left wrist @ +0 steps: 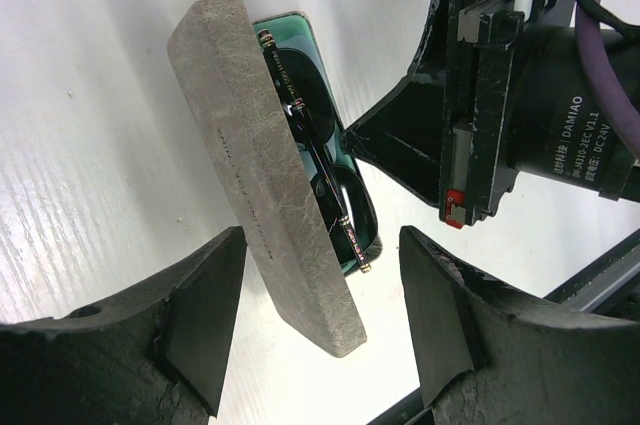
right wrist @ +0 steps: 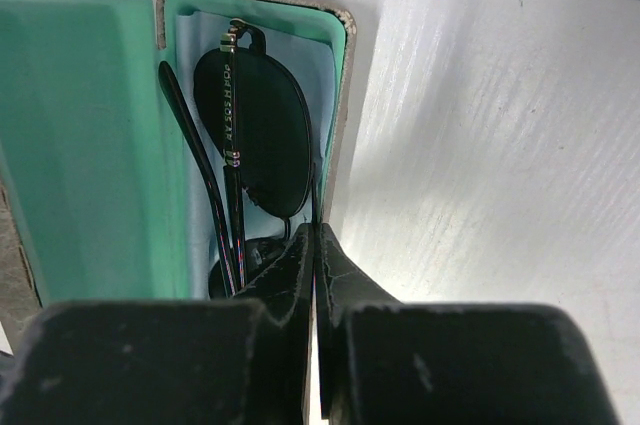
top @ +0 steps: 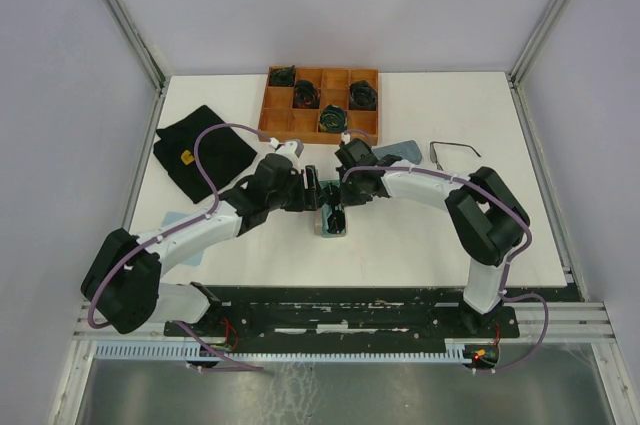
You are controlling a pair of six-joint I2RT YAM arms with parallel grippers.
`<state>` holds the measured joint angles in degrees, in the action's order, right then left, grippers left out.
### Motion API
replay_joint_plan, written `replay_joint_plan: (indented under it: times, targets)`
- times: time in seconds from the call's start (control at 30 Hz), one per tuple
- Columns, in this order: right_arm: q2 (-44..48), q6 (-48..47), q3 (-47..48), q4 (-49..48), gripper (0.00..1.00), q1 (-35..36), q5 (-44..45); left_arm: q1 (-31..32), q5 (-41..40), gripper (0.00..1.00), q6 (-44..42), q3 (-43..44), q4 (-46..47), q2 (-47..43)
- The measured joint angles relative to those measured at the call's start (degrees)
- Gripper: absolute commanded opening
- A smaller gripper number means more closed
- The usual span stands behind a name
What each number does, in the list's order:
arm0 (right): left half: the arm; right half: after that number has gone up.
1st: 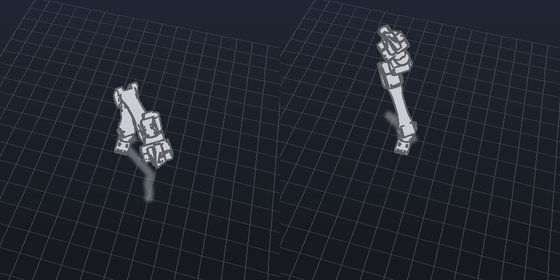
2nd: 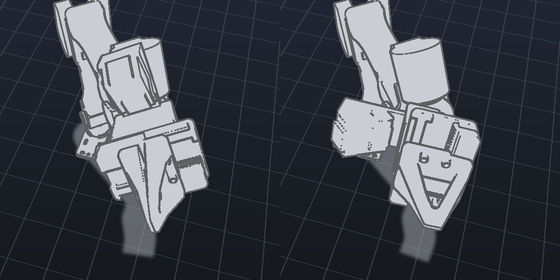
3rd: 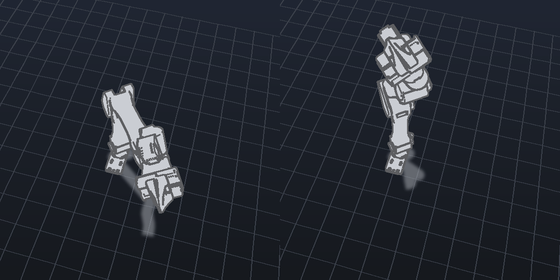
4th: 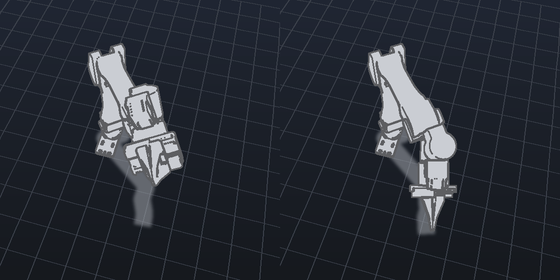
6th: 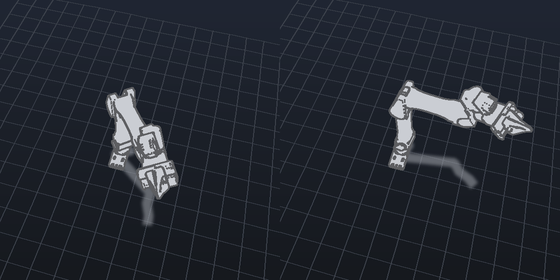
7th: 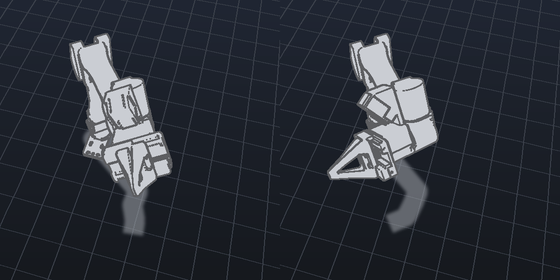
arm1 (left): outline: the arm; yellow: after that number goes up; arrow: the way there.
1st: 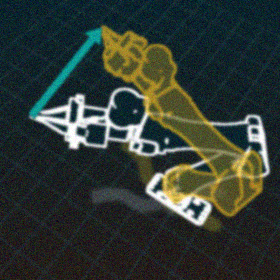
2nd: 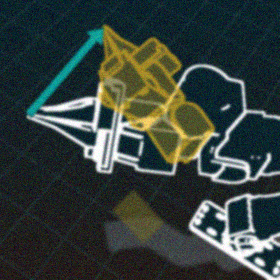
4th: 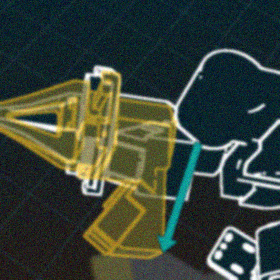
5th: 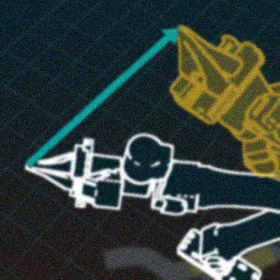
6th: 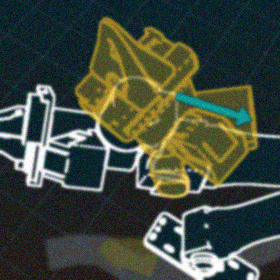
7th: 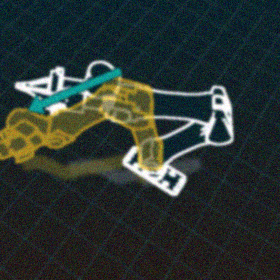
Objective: Organize the sunglasses
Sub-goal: Adjust the sunglasses in the sunglasses case.
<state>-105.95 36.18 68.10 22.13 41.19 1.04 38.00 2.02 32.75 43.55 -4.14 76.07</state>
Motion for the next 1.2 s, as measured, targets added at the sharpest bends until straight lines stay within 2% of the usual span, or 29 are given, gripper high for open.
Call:
replay_joint_plan:
  times: [0.6, 1.2]
  targets:
    - [-0.4, -1.0, 0.7, -0.4, 0.36, 0.1, -1.2, 0.0, -0.1, 0.69, 0.0, -0.5, 0.0, -0.1]
    - [5.4, -1.9, -3.7, -3.1, 0.43, -0.9, 0.3, -0.1, -0.4, 0.70, 0.0, -1.2, 0.0, -1.3]
